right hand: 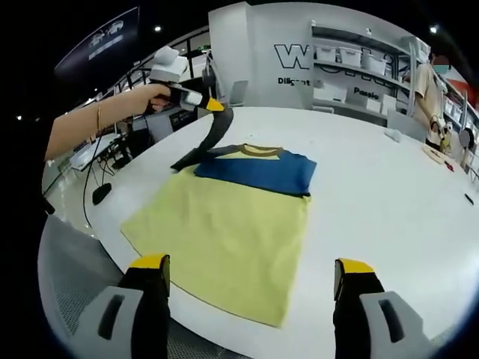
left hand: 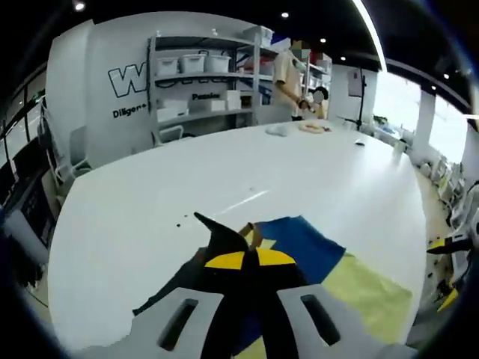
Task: Fold the garment on the visible template until the final outline fits inside the template.
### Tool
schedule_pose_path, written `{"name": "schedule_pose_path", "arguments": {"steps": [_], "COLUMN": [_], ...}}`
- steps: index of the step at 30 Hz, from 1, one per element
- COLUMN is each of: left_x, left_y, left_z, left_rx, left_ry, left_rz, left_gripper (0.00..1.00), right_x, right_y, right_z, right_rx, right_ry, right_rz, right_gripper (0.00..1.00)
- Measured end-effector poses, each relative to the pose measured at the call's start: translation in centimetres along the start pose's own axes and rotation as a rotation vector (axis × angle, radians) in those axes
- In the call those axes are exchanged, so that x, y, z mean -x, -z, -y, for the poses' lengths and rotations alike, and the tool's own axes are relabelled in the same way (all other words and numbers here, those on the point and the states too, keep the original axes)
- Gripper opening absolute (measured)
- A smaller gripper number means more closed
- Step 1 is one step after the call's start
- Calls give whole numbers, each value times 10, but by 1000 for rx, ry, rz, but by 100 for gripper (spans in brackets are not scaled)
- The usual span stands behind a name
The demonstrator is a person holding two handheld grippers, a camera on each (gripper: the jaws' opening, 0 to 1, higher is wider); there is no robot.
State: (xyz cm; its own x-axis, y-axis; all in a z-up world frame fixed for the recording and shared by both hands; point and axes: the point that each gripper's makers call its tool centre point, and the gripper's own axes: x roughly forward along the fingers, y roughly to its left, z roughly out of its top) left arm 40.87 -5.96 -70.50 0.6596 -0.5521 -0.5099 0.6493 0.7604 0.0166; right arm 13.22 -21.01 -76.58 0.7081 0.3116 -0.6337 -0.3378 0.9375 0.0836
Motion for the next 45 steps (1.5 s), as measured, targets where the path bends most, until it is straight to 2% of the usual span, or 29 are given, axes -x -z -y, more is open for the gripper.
{"name": "schedule_pose_path", "arguments": {"steps": [2, 3, 4, 10, 14, 16, 23, 28, 32, 34, 37, 39, 41, 45], "left_x": [-3, -3, -5, -14, -24, -32, -55, -64, -71, -70, -68, -66, -66, -62], "left_y": [-9, -9, -15, -16, -7, 0, 28, 37, 45, 44, 40, 35, 33, 31], "left_z": [17, 19, 34, 64, 93, 104, 118, 122, 138, 149, 156, 154, 149, 132], "left_rx": [-42, -35, -33, -25, 1, -20, -16, -27, -13, -40, -73, -64, -49, -42], "left_ry": [17, 19, 49, 96, 152, 179, 180, 180, 222, 262, 281, 283, 272, 232], "left_rz": [20, 20, 34, 34, 22, 7, -36, -43, -55, -35, -13, 3, 2, 8], "left_gripper": [8, 8, 8, 8, 8, 8, 9, 9, 9, 8, 15, 25, 38, 56], "right_x": [0, 0, 0, 2, 4, 5, 7, 8, 10, 11, 10, 9, 8, 7], "right_y": [0, 1, 3, 8, 12, 14, 18, 22, 22, 22, 23, 24, 23, 19], "right_z": [0, 1, 1, 2, 4, 5, 6, 7, 9, 9, 9, 9, 9, 8], "right_rx": [-5, -5, -4, -13, -23, -24, -35, -26, -21, -25, -32, -30, -29, -34], "right_ry": [2, 2, 4, 8, 15, 17, 19, 19, 22, 24, 23, 21, 20, 15], "right_rz": [0, -3, -11, -20, -28, -33, -34, -51, -52, -49, -49, -52, -50, -38], "right_gripper": [90, 90, 90, 90, 90, 90, 90, 90, 90, 90, 90, 90, 90, 91]}}
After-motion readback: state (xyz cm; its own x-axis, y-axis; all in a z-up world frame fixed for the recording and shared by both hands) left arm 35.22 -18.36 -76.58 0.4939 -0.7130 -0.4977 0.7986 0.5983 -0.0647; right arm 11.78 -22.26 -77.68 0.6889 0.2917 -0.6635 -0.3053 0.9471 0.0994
